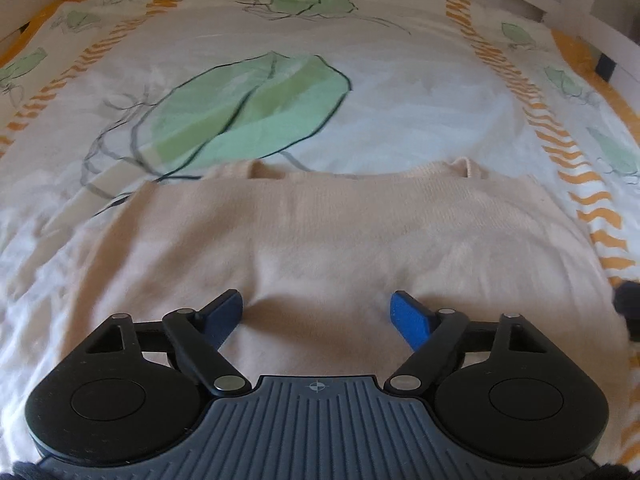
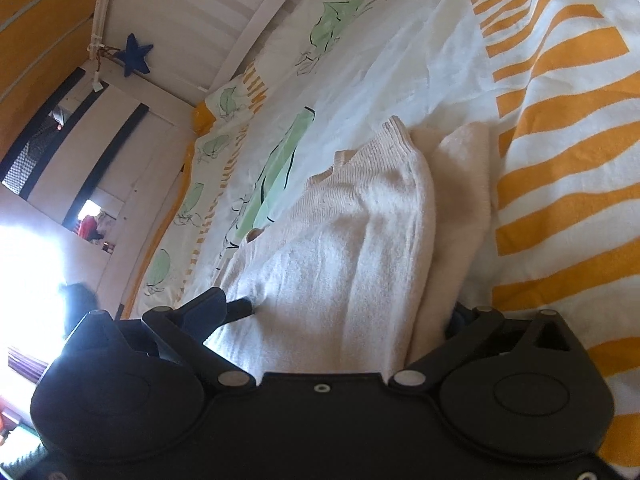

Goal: Fold small clothes

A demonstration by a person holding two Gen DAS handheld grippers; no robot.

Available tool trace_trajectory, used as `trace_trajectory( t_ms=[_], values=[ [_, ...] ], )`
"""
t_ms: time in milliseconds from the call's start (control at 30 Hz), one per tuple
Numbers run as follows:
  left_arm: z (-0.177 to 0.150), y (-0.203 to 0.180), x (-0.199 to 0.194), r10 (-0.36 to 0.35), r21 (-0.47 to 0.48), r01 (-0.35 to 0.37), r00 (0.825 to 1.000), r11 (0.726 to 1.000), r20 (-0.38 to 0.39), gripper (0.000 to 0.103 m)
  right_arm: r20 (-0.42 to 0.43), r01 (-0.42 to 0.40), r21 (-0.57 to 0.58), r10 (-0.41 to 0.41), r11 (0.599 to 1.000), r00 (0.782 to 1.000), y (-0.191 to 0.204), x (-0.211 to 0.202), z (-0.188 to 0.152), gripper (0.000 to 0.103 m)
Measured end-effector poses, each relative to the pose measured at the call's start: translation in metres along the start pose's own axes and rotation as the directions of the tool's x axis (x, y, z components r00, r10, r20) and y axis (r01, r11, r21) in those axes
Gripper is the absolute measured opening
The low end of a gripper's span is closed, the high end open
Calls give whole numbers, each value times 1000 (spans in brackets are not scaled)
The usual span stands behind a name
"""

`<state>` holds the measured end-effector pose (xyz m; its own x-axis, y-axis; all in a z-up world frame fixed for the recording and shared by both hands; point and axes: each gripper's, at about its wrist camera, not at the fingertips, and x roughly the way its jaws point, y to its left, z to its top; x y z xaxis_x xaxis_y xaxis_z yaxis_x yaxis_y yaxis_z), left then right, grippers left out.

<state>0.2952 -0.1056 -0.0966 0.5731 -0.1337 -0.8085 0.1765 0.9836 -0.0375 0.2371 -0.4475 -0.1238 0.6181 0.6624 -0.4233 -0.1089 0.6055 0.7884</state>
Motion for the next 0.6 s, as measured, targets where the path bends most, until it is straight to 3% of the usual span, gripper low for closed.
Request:
trace_trajectory(
  t_ms=[267,367,433,600],
  values=[
    [-13,61,-48,7,-4,-7,1000,1000,22,81,24,122,-9,-121,993,992,11,3,-5,90],
    [-13,77,-57,10,-6,-9,999,1000,38,81,4,184,53,-184,982,983,9,2,1,65],
    [-14,88,-61,1,-22,0,999,1000,46,81,-26,237,84,-236,968,971,9,2,6,31],
    [-22,110,-68,-47,-78,51,998,996,52,81,-38,308,89,-306,947,951,31,-2,12,28]
  ],
)
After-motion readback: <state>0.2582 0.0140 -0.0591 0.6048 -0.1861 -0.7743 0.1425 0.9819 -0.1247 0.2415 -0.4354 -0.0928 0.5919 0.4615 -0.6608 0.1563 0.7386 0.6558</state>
